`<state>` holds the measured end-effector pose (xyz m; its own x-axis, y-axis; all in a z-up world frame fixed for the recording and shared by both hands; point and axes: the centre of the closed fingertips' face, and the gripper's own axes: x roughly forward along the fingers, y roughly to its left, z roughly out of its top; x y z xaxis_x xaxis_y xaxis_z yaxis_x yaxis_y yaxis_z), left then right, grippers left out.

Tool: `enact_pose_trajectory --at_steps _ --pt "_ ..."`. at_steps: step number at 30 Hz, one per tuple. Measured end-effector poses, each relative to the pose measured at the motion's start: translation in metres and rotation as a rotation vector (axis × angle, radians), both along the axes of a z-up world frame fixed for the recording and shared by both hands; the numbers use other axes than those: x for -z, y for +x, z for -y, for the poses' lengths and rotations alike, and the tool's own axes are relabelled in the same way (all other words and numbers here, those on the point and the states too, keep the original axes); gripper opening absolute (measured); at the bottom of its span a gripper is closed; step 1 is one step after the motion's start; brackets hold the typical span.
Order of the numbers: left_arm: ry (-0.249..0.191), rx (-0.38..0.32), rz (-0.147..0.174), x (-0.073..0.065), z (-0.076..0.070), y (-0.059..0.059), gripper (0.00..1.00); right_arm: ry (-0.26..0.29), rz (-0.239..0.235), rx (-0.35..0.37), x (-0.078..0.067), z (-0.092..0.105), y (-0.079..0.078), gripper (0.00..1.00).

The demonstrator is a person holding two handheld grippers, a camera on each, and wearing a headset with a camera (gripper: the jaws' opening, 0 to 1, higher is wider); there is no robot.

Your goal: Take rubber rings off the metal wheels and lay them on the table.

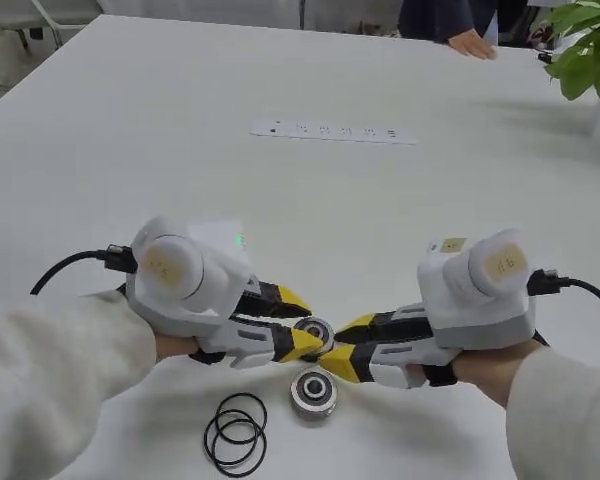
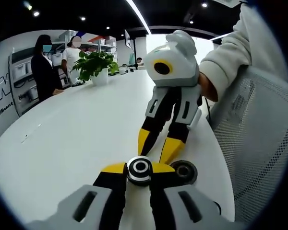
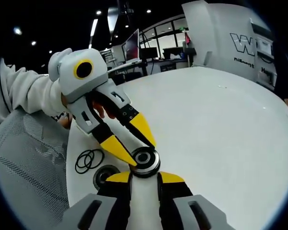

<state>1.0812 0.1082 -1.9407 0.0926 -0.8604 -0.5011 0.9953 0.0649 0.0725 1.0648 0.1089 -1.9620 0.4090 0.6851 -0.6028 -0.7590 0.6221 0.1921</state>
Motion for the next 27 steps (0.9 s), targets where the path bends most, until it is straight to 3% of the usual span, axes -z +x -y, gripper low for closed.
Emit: enact_pose_trajectory --at_steps 3,11,16,17,22,27 --pt "-0.004 0.006 0.000 0.0006 0.0002 -0.0017 0.11 -0.003 0.003 -0.001 0.0002 -0.0002 -0.0002 0.17" --pt "-0.022 -0.016 -0.036 0.0004 0.0000 -0.0044 0.08 -0.019 0.017 -0.010 -0.0002 0.0008 -0.0001 0.14" --pt "-0.029 -0.030 -0.034 0.0001 -0.0009 -0.0052 0.08 -0.040 0.036 -0.026 0.0000 0.0006 -0.0001 0.11" --pt "-0.031 -0.034 -0.035 0.0001 -0.0012 -0.0051 0.08 -0.073 0.036 -0.058 0.0030 0.0024 -0.0031 0.10" --pt "-0.032 -0.036 -0.036 0.0000 -0.0013 -0.0052 0.08 -0.076 0.060 -0.047 0.0017 0.0041 0.0013 0.02" --pt "-0.032 -0.038 -0.037 0.0002 -0.0012 -0.0051 0.08 -0.081 0.063 -0.050 0.0024 0.0041 0.0014 0.01"
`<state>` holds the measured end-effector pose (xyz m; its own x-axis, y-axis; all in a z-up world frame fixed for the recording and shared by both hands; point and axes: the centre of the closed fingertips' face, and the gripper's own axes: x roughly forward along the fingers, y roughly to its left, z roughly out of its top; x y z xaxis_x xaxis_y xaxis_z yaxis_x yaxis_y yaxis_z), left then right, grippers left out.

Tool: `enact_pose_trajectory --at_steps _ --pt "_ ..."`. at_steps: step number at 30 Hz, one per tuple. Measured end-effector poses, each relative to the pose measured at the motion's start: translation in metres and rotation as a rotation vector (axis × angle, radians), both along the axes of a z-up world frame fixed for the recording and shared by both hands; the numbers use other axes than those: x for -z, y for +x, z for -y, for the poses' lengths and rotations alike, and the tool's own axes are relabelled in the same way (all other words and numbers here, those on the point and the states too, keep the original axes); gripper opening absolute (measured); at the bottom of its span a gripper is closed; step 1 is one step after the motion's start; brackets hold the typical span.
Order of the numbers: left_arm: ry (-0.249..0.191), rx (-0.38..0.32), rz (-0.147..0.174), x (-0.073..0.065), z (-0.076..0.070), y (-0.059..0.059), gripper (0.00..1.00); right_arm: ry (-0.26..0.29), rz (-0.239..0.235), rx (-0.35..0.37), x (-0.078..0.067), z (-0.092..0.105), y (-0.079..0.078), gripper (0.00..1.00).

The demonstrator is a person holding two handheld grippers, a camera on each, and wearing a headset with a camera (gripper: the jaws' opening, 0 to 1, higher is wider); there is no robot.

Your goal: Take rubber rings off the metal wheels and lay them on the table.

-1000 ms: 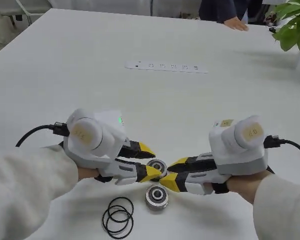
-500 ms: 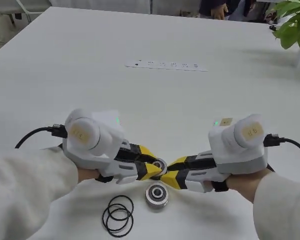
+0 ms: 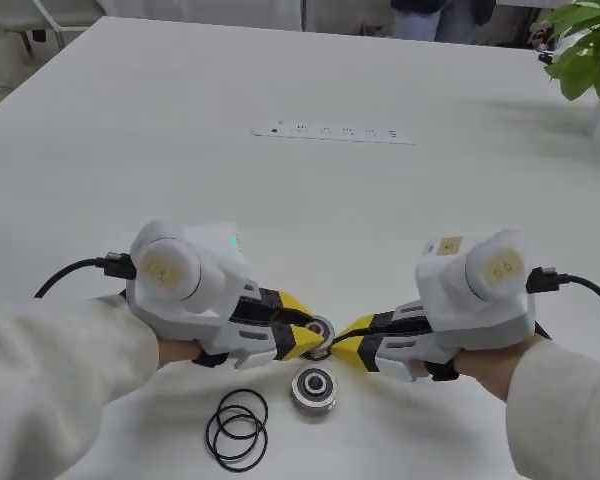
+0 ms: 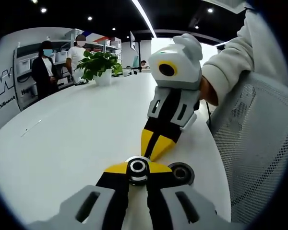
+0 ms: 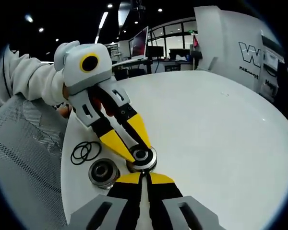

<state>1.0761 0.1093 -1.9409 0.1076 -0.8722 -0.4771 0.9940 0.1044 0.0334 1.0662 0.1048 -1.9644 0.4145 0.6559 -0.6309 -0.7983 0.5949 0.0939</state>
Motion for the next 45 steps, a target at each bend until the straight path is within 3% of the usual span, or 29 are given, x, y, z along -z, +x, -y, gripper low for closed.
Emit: enact_pose_trajectory --at_steps 21,34,39,45 --pt "0.007 0.009 0.008 0.001 0.000 -0.002 0.07 0.064 -0.076 0.079 -0.002 0.006 0.003 0.00" --pt "0.005 0.006 0.013 0.001 0.000 -0.002 0.07 0.142 -0.155 0.158 -0.008 0.009 0.005 0.00" --pt "0.004 0.006 0.017 0.001 0.000 -0.002 0.07 0.208 -0.182 0.195 -0.015 0.008 0.007 0.00" --pt "-0.005 0.003 0.018 0.000 0.001 -0.001 0.07 0.209 -0.191 0.203 -0.016 0.006 0.007 0.00"
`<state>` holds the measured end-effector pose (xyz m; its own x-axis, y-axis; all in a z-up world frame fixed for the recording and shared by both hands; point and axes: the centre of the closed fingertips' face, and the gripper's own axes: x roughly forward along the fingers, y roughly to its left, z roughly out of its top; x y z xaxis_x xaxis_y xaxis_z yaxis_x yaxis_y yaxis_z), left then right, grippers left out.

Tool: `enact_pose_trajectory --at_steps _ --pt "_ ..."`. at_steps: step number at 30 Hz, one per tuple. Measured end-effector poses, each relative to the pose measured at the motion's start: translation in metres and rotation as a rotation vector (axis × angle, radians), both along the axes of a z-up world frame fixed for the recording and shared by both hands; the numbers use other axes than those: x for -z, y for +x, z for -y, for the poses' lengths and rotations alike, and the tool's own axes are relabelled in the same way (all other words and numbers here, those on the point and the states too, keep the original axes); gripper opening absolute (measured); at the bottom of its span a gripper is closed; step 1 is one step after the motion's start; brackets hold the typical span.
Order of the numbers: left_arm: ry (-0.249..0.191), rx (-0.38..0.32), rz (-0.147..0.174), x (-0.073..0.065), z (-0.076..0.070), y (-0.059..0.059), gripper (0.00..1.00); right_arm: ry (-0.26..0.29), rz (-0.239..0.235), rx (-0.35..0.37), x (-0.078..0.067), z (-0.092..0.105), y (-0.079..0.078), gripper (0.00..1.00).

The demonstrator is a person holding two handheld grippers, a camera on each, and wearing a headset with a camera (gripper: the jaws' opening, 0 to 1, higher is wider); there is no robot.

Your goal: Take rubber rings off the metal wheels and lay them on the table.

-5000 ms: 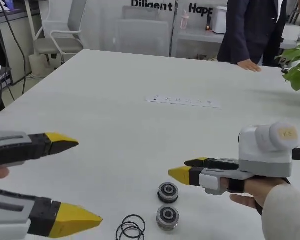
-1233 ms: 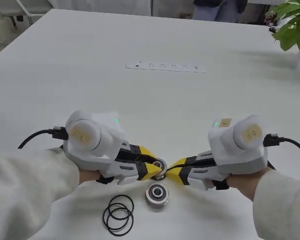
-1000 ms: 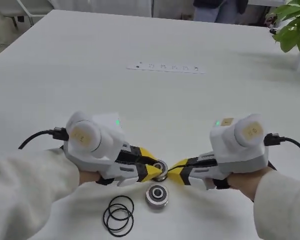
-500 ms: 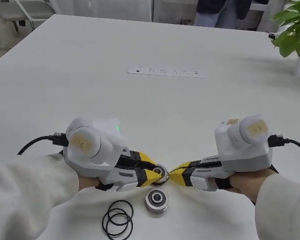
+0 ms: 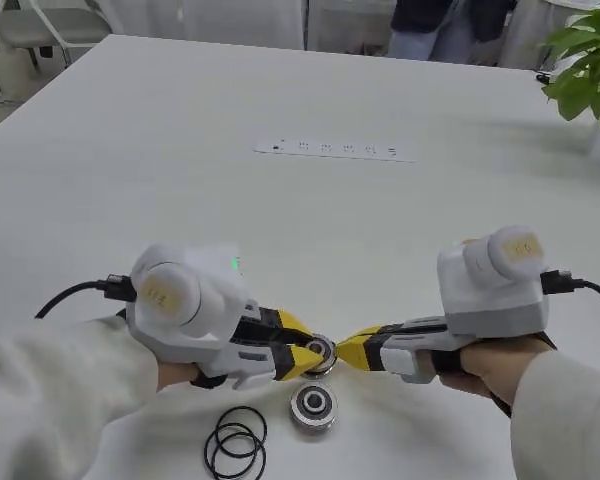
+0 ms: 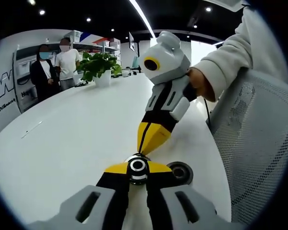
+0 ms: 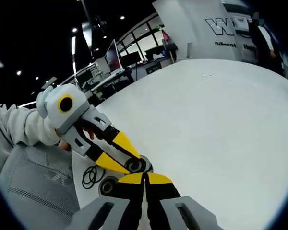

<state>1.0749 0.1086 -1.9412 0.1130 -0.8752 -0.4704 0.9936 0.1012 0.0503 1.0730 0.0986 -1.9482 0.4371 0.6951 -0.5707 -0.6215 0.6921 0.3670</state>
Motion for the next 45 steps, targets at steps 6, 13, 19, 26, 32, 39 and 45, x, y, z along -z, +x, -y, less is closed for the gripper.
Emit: enact_pose_trajectory --at_steps 6,13,19,26,32,39,45 --pt "0.000 -0.001 0.005 0.0002 0.0001 0.0005 0.07 0.007 -0.010 0.010 -0.0014 -0.0015 0.0002 0.00" --pt "-0.001 -0.001 0.006 0.0009 0.0003 0.0011 0.07 0.008 -0.010 0.008 -0.0025 -0.0030 0.0000 0.00" --pt "-0.002 -0.002 0.006 0.0013 0.0004 0.0014 0.07 0.020 -0.009 0.002 -0.0046 -0.0053 -0.0007 0.00" --pt "-0.007 -0.005 0.001 0.0009 0.0004 0.0011 0.07 0.023 -0.003 -0.007 -0.0059 -0.0071 -0.0018 0.00" --pt "-0.010 -0.006 -0.001 0.0008 0.0003 0.0009 0.07 0.025 -0.001 -0.010 -0.0060 -0.0075 -0.0020 0.00" --pt "-0.011 -0.007 -0.001 0.0005 0.0003 0.0004 0.07 0.026 0.000 -0.015 -0.0067 -0.0084 -0.0025 0.00" --pt "-0.014 -0.008 0.000 0.0002 0.0007 0.0003 0.08 0.029 0.001 -0.016 -0.0073 -0.0090 -0.0021 0.00"
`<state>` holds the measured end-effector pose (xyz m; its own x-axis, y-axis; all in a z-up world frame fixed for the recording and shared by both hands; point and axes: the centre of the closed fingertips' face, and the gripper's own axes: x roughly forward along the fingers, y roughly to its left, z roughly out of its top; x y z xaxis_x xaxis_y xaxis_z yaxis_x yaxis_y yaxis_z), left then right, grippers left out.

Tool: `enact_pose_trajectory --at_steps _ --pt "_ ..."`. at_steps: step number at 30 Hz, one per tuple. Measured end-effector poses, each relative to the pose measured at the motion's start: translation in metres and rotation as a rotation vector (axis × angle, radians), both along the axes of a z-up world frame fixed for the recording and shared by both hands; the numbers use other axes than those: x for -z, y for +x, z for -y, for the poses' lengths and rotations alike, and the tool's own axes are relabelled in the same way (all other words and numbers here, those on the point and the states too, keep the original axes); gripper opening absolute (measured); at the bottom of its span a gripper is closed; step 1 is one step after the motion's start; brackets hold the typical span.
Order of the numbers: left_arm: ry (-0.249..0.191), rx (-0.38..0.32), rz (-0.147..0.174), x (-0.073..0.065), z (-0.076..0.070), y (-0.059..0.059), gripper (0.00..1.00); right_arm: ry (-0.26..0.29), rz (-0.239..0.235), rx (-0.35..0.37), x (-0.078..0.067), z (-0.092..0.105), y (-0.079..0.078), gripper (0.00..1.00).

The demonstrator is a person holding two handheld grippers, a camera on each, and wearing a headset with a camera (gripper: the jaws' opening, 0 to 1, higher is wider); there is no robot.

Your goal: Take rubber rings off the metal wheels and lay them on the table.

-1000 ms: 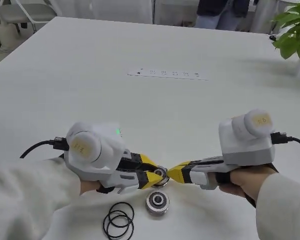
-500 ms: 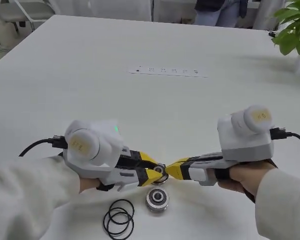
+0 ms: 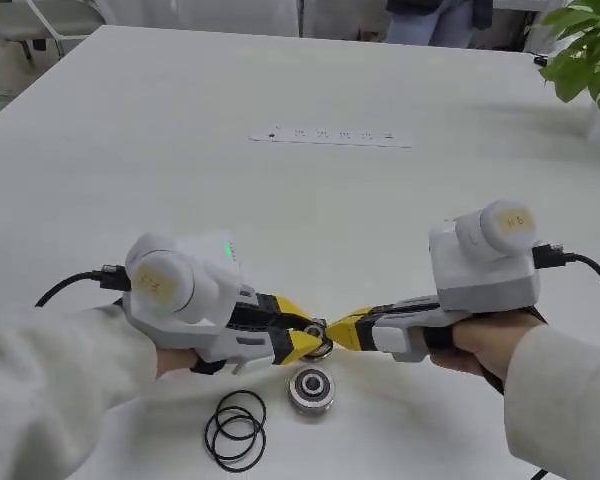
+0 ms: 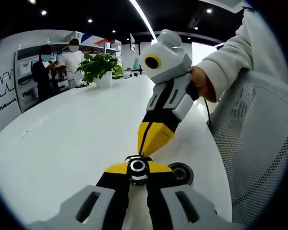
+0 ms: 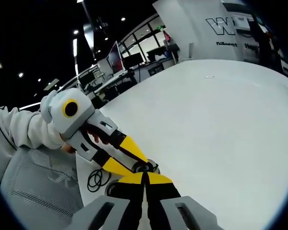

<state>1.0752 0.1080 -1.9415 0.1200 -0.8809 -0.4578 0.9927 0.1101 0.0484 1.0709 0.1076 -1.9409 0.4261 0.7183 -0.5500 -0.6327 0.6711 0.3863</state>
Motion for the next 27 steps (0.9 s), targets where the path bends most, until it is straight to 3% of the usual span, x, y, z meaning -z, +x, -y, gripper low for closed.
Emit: enact_pose_trajectory --at_steps 22,27 --pt "0.007 -0.042 0.025 -0.0009 0.0066 0.0068 0.08 0.018 0.016 0.031 -0.0038 0.0019 0.0044 0.00" --pt "0.033 -0.064 0.019 -0.0015 0.0072 0.0071 0.07 0.005 0.024 0.027 -0.0038 0.0033 0.0041 0.00"
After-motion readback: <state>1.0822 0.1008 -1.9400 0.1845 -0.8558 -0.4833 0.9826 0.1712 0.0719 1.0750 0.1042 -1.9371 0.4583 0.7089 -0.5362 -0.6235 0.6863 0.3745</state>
